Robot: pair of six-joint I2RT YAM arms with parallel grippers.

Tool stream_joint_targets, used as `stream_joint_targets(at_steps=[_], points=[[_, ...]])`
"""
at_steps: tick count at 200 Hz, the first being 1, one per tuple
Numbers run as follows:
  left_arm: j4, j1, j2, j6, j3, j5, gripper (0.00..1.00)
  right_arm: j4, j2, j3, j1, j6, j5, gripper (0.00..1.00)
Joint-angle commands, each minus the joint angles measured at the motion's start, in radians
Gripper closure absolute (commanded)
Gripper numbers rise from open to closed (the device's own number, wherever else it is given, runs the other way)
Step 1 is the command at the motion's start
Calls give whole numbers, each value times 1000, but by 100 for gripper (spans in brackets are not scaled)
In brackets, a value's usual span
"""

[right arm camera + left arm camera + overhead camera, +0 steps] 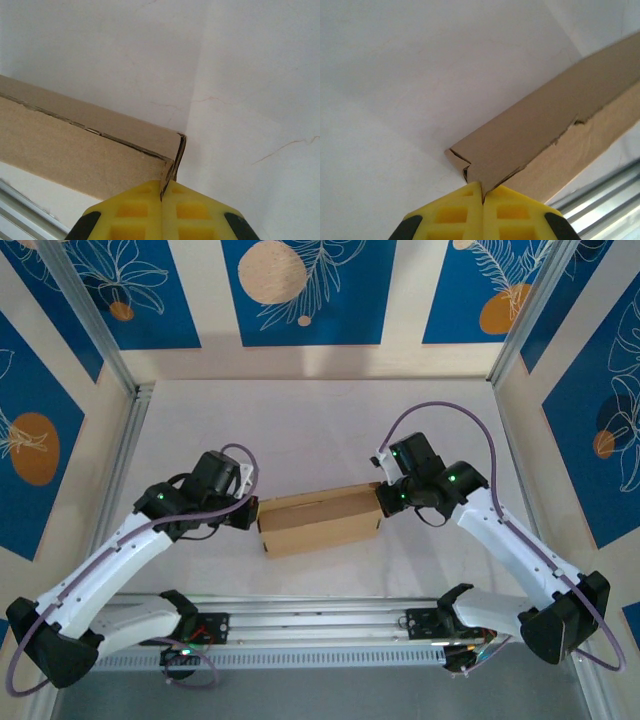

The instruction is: Fold the paper box

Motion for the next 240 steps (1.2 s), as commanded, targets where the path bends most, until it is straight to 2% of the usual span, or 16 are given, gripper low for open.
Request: stream_joint_targets(at_steps=[1,53,92,133,189,240], points=[[-29,5,22,-196,2,-62,100,3,-16,-23,21,37,-14,100],[-11,4,-13,-424,-22,-125,100,21,-24,-29,30,79,-11,100],[-8,5,-22,-487,-53,-142,100,18,-33,-41,35,88,-2,100],[-18,4,-44,-512,-70,-170,100,15,-46,-42,39,84,12,100],[-14,4,-101,-457,-120,-189,100,20,-58,-48,38,72,25,100],[12,2,-131,-460,-184,-188,100,33,-62,-59,38,78,26,100]])
